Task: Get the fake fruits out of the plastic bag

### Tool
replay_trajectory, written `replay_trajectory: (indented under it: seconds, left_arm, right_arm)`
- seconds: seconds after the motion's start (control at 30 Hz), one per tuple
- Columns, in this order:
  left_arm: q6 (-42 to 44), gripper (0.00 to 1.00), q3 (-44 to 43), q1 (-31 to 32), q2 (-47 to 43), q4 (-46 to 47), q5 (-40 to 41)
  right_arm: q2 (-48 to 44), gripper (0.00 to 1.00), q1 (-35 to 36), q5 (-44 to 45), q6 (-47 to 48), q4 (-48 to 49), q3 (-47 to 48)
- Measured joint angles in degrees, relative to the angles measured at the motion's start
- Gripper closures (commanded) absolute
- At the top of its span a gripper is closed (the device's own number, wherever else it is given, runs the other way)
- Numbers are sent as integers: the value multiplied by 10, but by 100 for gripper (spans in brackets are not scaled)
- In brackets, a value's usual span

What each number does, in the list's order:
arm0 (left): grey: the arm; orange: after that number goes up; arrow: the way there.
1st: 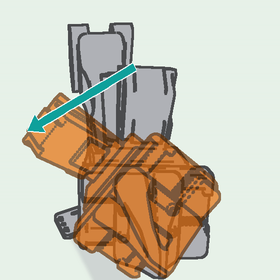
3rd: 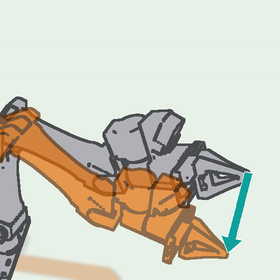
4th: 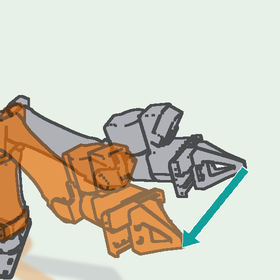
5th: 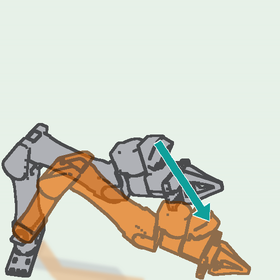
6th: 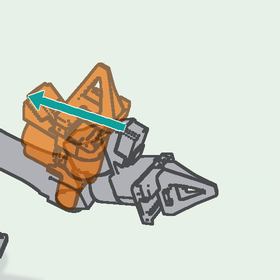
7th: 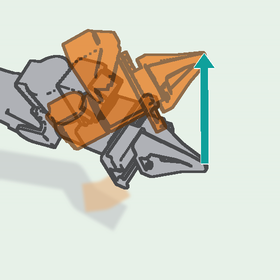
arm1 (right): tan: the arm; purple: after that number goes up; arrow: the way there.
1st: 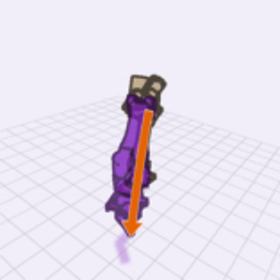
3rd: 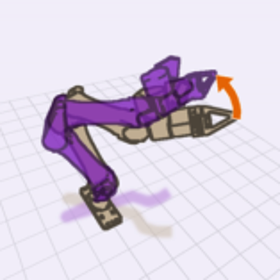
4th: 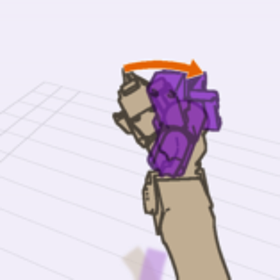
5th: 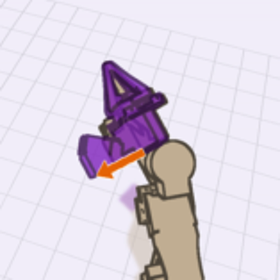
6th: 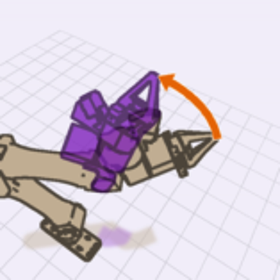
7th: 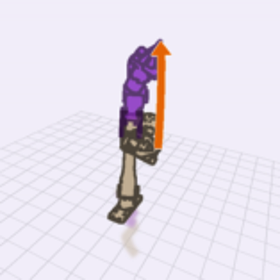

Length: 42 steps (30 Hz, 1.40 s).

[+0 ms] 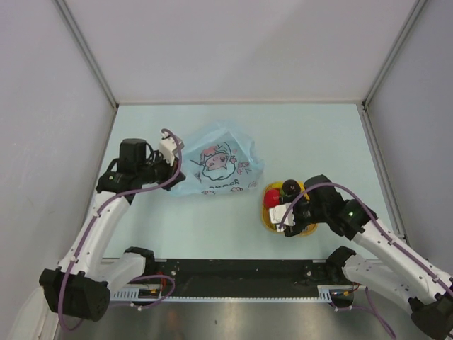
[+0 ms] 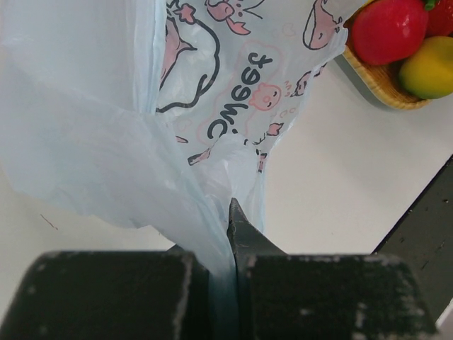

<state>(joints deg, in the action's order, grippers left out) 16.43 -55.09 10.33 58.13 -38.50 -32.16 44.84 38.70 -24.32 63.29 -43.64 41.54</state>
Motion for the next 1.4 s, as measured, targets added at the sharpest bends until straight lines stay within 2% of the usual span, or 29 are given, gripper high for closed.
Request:
replay_trajectory:
  seconds: [0.23,0.33,0.5,0.57,0.63,0.87,1.07,1.17,1.27,1.33,1.4]
  left_arm:
    - [-6,100,20,-11,-23,-2,-10]
    - [-11,100,30,-17,-32,-2,-13]
    - [-15,100,38,-25,-42,-2,-16]
    - [-16,100,38,-27,-43,-2,-17]
    - [-19,100,38,-29,-45,-2,-21]
    - [-28,100,41,-35,-46,1,-29]
    - [-30,100,41,-35,-45,3,-33]
    - [-30,100,41,-36,-45,3,-38]
    - [-31,100,41,-37,-45,4,-41]
    - [-34,100,41,-38,-45,6,-40]
    - [-38,100,41,-42,-45,8,-40]
  right_arm:
    - [3,39,-1,18,38,11,-23]
    - [14,31,-2,23,49,20,-23]
    - [17,25,-3,25,69,27,-34]
    - [17,20,-3,26,79,28,-38]
    - [17,6,-4,29,86,27,-42]
    - [10,5,-10,30,87,34,-50]
    - [-40,1,-9,24,87,37,-50]
    - [-70,0,-6,18,63,50,-50]
    - [-88,0,-5,36,-27,127,-49]
    - [-68,0,-18,71,-102,189,-32]
    - [-11,0,-62,109,-195,256,11]
